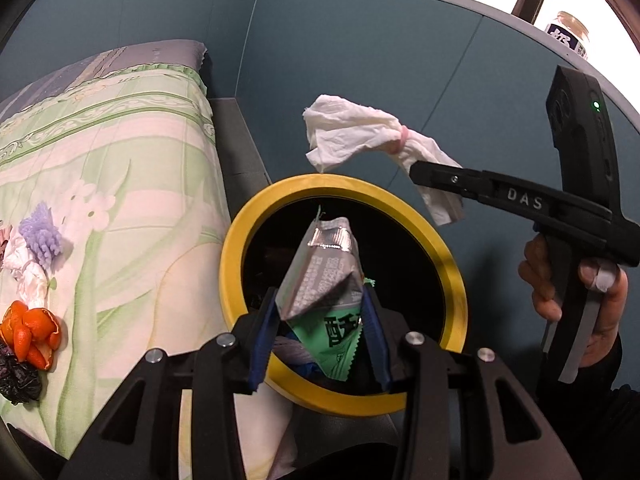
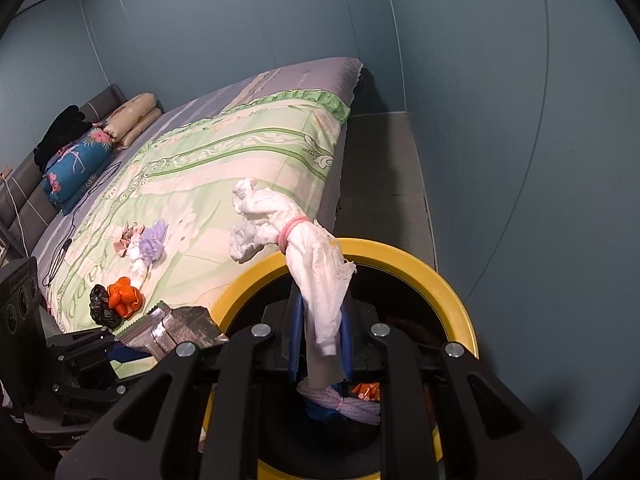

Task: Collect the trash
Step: 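Open both tools to drop the packet and tissue into the bin, then move both open tools back over the remaining trash on the bed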

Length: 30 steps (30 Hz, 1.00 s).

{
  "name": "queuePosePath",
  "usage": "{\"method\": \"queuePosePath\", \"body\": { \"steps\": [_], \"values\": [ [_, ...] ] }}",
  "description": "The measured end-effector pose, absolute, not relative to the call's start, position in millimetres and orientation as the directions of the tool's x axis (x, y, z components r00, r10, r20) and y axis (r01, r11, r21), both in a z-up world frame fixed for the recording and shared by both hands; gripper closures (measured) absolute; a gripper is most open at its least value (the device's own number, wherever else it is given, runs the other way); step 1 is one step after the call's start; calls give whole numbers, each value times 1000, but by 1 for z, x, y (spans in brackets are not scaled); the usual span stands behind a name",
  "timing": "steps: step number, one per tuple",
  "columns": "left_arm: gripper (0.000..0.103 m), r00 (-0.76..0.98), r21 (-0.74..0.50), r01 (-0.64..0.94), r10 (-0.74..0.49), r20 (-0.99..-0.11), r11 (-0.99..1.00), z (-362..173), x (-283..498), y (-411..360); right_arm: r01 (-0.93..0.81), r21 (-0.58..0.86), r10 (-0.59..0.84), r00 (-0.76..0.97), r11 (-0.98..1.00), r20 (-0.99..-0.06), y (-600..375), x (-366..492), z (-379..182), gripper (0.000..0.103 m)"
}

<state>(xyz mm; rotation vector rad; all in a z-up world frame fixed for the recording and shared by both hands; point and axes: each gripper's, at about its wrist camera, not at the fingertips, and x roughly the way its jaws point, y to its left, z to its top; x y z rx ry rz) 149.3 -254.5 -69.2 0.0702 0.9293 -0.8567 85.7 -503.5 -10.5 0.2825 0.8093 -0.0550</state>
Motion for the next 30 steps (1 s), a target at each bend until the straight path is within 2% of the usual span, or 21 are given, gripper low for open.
{"method": "queuePosePath", "body": {
  "steps": [6, 8, 9, 12, 14, 18, 20, 25, 30],
  "values": [
    [63, 298, -294, 686, -626, -721, 666, -70, 148, -256, 170, 242, 61, 689, 955, -722, -507, 87, -12, 85],
    [54, 304, -292, 685, -626, -718, 667, -69, 146, -256, 172, 247, 61, 692, 954, -719, -509, 86, -12, 72],
    [51, 305, -294, 684, -628, -716, 668, -69, 146, -255, 174, 248, 60, 695, 953, -717, -509, 86, -11, 69],
    [42, 313, -295, 677, -627, -714, 674, -68, 147, -253, 181, 254, 57, 700, 950, -712, -512, 84, -10, 68],
    [30, 319, -300, 668, -626, -712, 681, -67, 148, -250, 188, 258, 53, 704, 948, -708, -514, 83, -9, 67],
    [24, 348, -299, 653, -626, -698, 696, -60, 150, -239, 191, 263, 50, 714, 946, -699, -517, 81, -5, 66],
    [18, 374, -295, 636, -619, -691, 713, -55, 153, -231, 185, 266, 53, 722, 946, -690, -516, 80, -1, 57],
    [14, 426, -282, 595, -593, -683, 753, -48, 160, -208, 137, 280, 86, 749, 950, -657, -508, 79, 9, 48],
    [13, 484, -274, 531, -552, -678, 802, -42, 170, -175, 53, 271, 137, 760, 961, -635, -482, 87, 18, 45]
  ]
}}
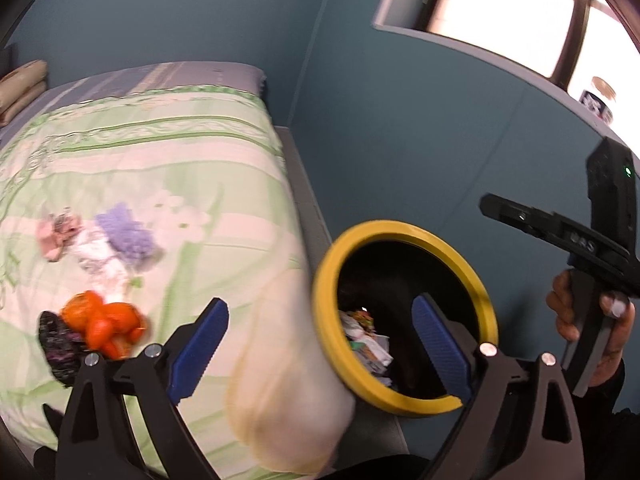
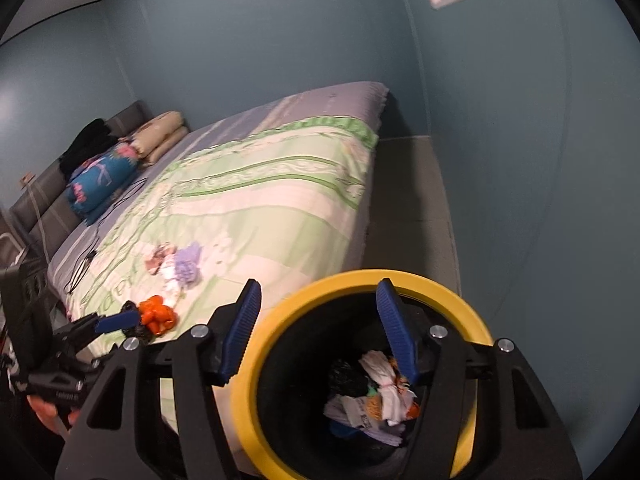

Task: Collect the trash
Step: 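Move both open tools back over the remaining trash on the bed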

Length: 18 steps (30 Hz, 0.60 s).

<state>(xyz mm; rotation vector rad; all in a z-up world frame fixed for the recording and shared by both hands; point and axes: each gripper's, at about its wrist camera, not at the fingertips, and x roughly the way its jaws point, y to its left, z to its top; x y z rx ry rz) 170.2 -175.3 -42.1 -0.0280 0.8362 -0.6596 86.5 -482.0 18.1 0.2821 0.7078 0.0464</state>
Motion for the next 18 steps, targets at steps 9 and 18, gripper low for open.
{"method": "queuePosePath", "body": {
  "steps": [9, 18],
  "values": [
    [12, 566, -251, 444, -487, -665, 860, -36, 181, -116, -54, 255, 207, 751, 965, -627, -432, 114, 31, 37],
    [12, 615, -238, 345, -410, -674, 908, -44, 189, -55, -159, 257, 291, 711, 953, -640, -375, 156, 28, 31]
  ]
}}
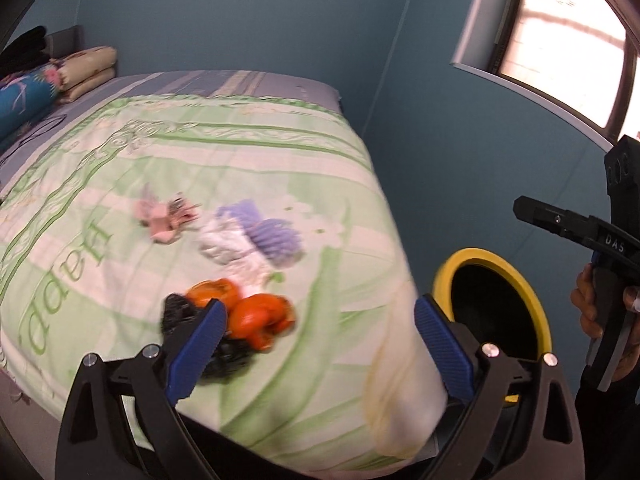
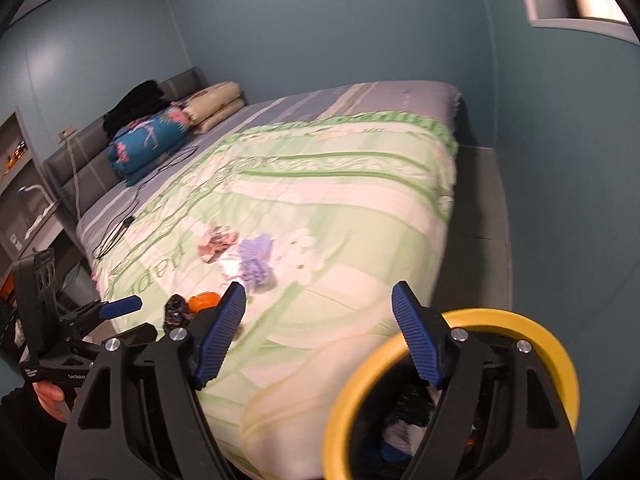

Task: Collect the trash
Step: 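Move both open tools back over the remaining trash on the bed, then grasp the black plastic bag with the left tool while the right tool grasps the lavender foam net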

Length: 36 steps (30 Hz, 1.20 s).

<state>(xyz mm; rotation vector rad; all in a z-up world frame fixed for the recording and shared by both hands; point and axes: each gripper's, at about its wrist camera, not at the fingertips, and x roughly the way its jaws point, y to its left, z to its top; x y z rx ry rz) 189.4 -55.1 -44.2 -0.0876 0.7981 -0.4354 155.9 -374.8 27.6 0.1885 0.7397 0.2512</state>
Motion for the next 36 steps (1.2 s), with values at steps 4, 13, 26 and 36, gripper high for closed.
{"method": "queuePosePath", "body": {
  "steps": [4, 13, 26, 36],
  "values": [
    [12, 617, -249, 307, -391, -683, 919, -54, 194, -33, -198, 249, 316, 684, 948, -658, -346, 178, 21, 31],
    [12, 608, -281, 250, -376, -699, 927, -77, 208, 1, -256, 242, 351, 603, 936, -716, -292, 229, -6, 31],
    [12, 599, -307, 193, -360, -716, 932, -107, 230, 29, -309, 212, 342, 468, 927, -815, -239, 296, -65, 31],
    [12, 586, -354, 195, -398, -706, 915, -121, 244, 33, -336, 146, 294, 447, 931, -845, -220, 326, -91, 39]
  ]
}}
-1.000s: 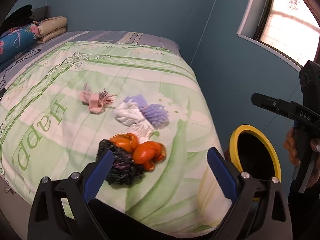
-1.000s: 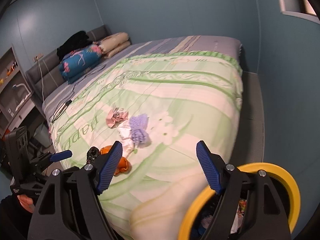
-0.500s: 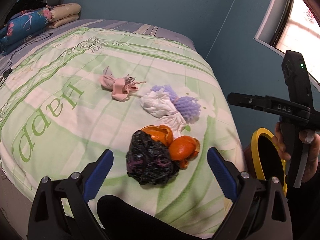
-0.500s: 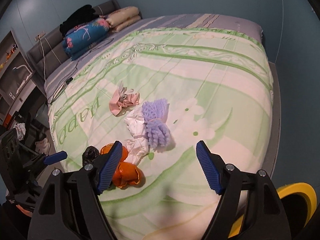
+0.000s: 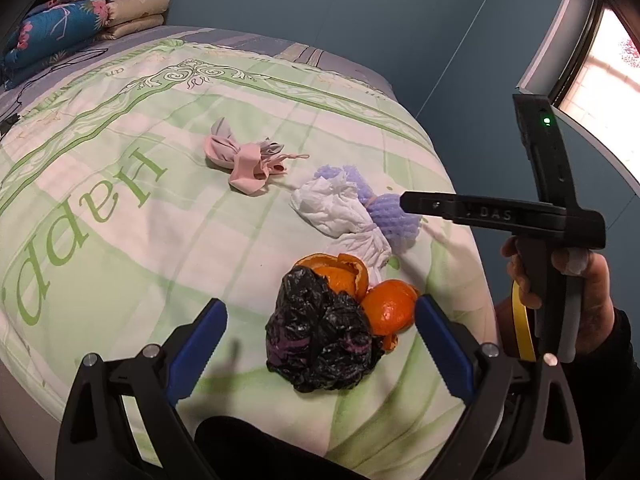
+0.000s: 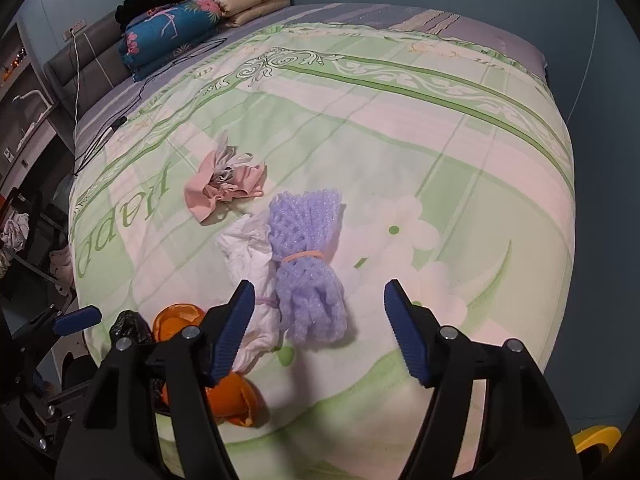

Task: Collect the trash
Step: 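Grasp the black plastic bag with the left tool while the right tool grasps the lavender foam net, then carry the black bag and lavender net over the bin with both tools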

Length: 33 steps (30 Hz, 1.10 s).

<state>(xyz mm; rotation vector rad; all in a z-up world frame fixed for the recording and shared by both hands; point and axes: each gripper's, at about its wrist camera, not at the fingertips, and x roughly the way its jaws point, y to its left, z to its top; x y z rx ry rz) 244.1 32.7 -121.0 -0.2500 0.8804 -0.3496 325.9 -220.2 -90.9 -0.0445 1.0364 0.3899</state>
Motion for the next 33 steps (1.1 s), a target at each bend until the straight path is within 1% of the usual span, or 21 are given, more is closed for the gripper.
{"method": "queuePosePath", "body": {
  "steps": [2, 7, 9, 12, 14, 15, 17, 20, 22, 25, 26, 27, 29, 33],
  "values": [
    [12, 584, -354, 202, -402, -705, 913, -123, 246, 32, -338, 142, 290, 442, 930, -849, -219, 329, -95, 44],
    [14, 568, -372, 202, -418, -709, 906, -132, 253, 30, -336, 137, 282, 433, 932, -856, -216, 335, -103, 45],
    [17, 557, -381, 206, -428, -712, 901, -137, 255, 28, -335, 130, 275, 432, 933, -859, -214, 337, -107, 45],
    [23, 539, -385, 213, -437, -720, 898, -145, 256, 26, -340, 123, 269, 428, 932, -863, -211, 339, -111, 46],
    [33, 521, -388, 216, -442, -730, 896, -151, 257, 24, -344, 113, 261, 424, 932, -867, -209, 340, -114, 49],
    [35, 513, -391, 215, -444, -734, 895, -154, 258, 24, -346, 111, 259, 421, 932, -869, -207, 341, -116, 50],
    [45, 499, -405, 209, -453, -739, 890, -160, 259, 25, -348, 113, 261, 414, 931, -872, -205, 341, -119, 52],
    [50, 497, -422, 203, -465, -733, 883, -162, 260, 28, -358, 100, 253, 411, 928, -876, -200, 341, -122, 55],
    [52, 498, -427, 203, -468, -730, 881, -161, 260, 28, -358, 89, 242, 408, 929, -880, -198, 343, -124, 56],
    [54, 501, -430, 202, -470, -727, 880, -160, 259, 28, -359, 87, 239, 405, 929, -883, -196, 343, -126, 67],
    [54, 501, -433, 201, -472, -725, 879, -160, 258, 29, -358, 85, 238, 409, 930, -881, -196, 343, -126, 68],
    [54, 502, -437, 200, -475, -723, 877, -159, 257, 29, -359, 82, 236, 410, 930, -881, -196, 343, -125, 72],
    [55, 503, -441, 198, -477, -721, 875, -159, 255, 31, -352, 77, 232, 423, 933, -876, -196, 342, -124, 76],
    [55, 507, -448, 195, -481, -715, 872, -156, 250, 34, -324, 88, 237, 455, 942, -859, -202, 339, -115, 79]
  ]
}}
